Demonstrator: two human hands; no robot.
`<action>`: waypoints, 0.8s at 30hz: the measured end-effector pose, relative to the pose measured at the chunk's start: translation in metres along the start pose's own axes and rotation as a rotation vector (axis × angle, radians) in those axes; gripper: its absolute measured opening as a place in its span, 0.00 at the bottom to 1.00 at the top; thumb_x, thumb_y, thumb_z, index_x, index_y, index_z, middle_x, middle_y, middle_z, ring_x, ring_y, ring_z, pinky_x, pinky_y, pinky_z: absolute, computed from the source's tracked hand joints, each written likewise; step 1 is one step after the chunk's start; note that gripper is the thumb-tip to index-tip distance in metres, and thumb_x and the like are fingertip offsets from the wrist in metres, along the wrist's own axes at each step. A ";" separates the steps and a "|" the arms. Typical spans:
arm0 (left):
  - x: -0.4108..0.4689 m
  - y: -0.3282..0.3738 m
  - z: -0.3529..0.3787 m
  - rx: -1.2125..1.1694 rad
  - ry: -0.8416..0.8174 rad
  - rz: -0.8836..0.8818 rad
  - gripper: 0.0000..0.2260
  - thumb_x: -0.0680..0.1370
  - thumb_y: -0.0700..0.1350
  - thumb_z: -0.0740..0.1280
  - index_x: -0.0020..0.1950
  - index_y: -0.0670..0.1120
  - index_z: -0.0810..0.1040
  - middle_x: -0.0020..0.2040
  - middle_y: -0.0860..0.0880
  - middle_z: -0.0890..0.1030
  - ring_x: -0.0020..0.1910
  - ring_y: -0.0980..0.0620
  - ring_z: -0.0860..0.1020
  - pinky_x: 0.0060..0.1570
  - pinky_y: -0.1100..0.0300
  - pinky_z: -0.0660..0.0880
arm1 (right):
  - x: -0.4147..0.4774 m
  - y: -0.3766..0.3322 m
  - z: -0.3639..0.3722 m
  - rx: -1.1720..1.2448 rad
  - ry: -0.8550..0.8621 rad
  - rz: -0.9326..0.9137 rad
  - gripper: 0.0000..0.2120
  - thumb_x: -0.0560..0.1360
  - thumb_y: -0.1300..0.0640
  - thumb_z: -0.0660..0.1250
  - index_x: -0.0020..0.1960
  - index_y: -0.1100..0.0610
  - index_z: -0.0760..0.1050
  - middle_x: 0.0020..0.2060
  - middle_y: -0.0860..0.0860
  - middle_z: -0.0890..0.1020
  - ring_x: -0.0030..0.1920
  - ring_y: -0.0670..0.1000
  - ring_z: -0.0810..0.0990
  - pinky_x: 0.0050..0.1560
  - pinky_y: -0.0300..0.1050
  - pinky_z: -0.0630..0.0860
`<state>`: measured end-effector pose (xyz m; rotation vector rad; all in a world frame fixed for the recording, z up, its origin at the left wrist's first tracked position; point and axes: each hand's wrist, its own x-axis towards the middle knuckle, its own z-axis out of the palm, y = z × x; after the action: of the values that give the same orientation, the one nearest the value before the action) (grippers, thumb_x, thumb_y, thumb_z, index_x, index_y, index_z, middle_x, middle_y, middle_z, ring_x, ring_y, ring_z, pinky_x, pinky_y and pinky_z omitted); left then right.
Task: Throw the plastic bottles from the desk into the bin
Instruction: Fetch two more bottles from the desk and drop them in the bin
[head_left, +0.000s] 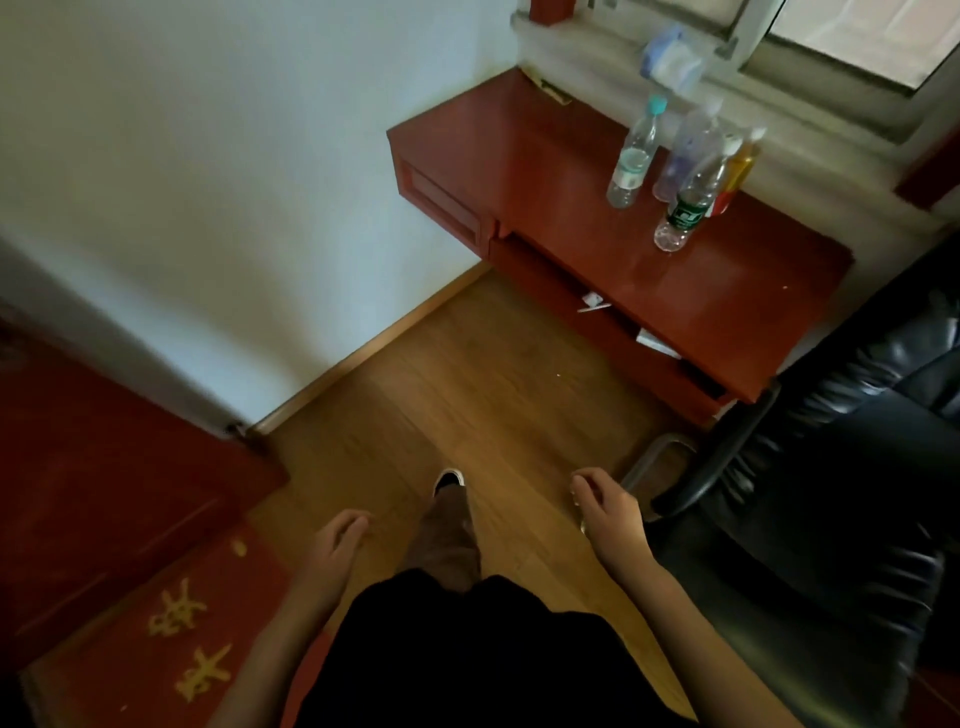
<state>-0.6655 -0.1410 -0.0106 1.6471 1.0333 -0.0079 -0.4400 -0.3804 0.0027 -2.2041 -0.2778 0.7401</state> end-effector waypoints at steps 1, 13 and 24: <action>0.023 0.009 -0.003 0.003 -0.006 -0.003 0.10 0.82 0.42 0.59 0.48 0.50 0.80 0.47 0.49 0.83 0.50 0.51 0.80 0.45 0.61 0.74 | 0.019 -0.007 0.001 0.010 0.005 0.014 0.08 0.80 0.50 0.60 0.53 0.50 0.77 0.43 0.47 0.81 0.44 0.46 0.80 0.43 0.40 0.75; 0.276 0.226 -0.007 0.362 -0.349 0.313 0.09 0.82 0.46 0.59 0.47 0.57 0.76 0.45 0.51 0.82 0.45 0.53 0.79 0.44 0.62 0.73 | 0.155 -0.078 -0.031 0.193 0.311 0.239 0.07 0.80 0.53 0.62 0.45 0.45 0.76 0.41 0.51 0.83 0.43 0.51 0.82 0.45 0.49 0.78; 0.406 0.325 0.097 0.414 -0.599 0.352 0.09 0.82 0.48 0.58 0.48 0.58 0.77 0.46 0.55 0.82 0.47 0.57 0.80 0.47 0.60 0.74 | 0.269 -0.076 -0.078 0.317 0.443 0.420 0.09 0.80 0.54 0.61 0.51 0.55 0.79 0.42 0.55 0.83 0.37 0.51 0.79 0.35 0.43 0.73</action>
<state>-0.1675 0.0370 0.0071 2.0046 0.2874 -0.4796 -0.1743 -0.2655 -0.0131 -2.0665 0.5039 0.4491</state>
